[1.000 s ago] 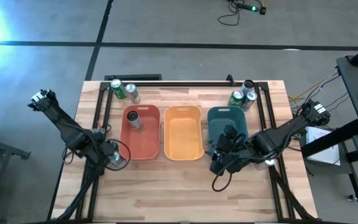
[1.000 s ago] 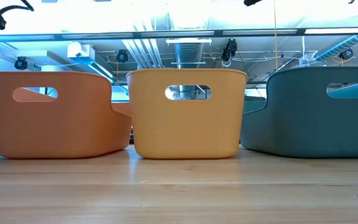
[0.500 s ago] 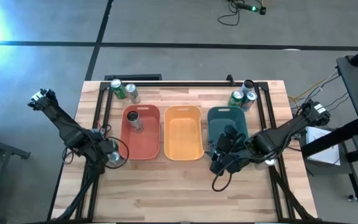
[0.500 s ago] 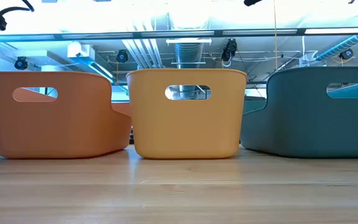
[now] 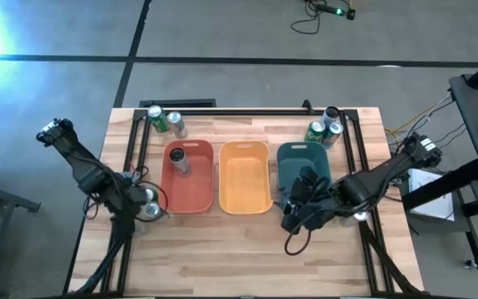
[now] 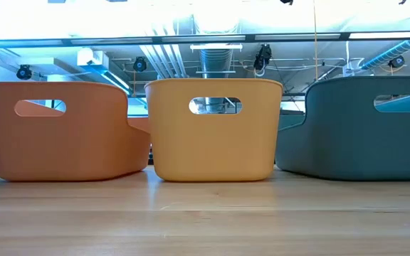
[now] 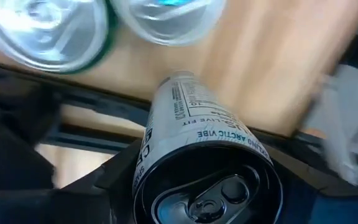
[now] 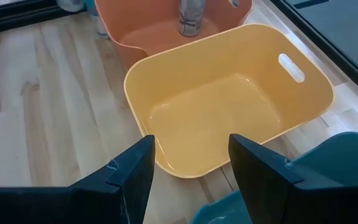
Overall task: Sort soda cans
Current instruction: Put the bottom left white soda can into the orange bin
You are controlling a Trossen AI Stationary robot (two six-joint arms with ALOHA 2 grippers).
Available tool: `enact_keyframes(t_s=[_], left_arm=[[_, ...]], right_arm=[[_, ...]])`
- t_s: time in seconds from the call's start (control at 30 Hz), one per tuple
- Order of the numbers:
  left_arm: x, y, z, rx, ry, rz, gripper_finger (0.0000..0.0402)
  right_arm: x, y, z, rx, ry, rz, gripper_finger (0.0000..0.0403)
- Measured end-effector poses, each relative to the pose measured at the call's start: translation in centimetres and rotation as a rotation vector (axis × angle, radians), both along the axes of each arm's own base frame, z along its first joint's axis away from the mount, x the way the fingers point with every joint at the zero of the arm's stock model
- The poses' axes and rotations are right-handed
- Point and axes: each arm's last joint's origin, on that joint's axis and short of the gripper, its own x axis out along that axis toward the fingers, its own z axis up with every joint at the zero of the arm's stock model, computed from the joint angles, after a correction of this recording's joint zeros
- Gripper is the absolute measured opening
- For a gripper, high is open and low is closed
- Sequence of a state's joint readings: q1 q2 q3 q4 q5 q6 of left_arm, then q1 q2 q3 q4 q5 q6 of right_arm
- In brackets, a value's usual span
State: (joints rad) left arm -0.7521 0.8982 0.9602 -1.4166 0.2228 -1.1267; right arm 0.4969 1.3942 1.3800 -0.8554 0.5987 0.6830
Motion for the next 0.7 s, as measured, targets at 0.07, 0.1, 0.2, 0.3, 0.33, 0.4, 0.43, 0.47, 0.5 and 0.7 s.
enact_keyframes(t_s=[0.07,0.1,0.2,0.3,0.33,0.4,0.43,0.47,0.5,0.7], left_arm=[[0.0,0.0,1.6,-0.043,-0.028,0.004,0.0238],[-0.1,0.1,2.3,-0.055,-0.035,0.010,0.0238],[-0.5,0.4,4.5,-0.097,-0.057,0.035,0.0238],[-0.4,0.4,6.7,-0.152,-0.135,0.057,0.0238],[-0.4,0.4,7.3,-0.161,-0.172,0.064,0.0238],[-0.3,0.6,8.7,-0.170,-0.251,0.084,0.0238],[-0.2,0.6,9.4,-0.169,-0.296,0.095,0.0238],[-0.2,0.8,10.0,-0.163,-0.342,0.101,0.0238],[-0.2,0.9,10.6,-0.144,-0.398,0.109,0.0238],[0.0,2.1,13.1,0.038,-0.703,0.190,0.0238]], right_arm=[[-0.2,-0.1,0.2,0.002,-0.008,0.002,0.0201],[-0.2,-0.2,0.3,0.002,-0.011,0.001,0.0201],[-0.4,-0.4,0.7,-0.002,-0.019,0.001,0.0201],[-0.4,-0.7,0.8,0.000,-0.024,-0.008,0.0201],[-0.4,-0.8,0.8,0.000,-0.025,-0.010,0.0201],[-0.3,-0.8,0.9,0.005,-0.033,-0.012,0.0201],[-0.3,-0.8,0.9,0.007,-0.038,-0.013,0.0201],[-0.2,-0.8,0.9,0.009,-0.042,-0.014,0.0201],[-0.2,-0.8,1.0,0.013,-0.050,-0.014,0.0201],[-0.1,-0.8,1.0,0.018,-0.057,-0.015,0.0201]])
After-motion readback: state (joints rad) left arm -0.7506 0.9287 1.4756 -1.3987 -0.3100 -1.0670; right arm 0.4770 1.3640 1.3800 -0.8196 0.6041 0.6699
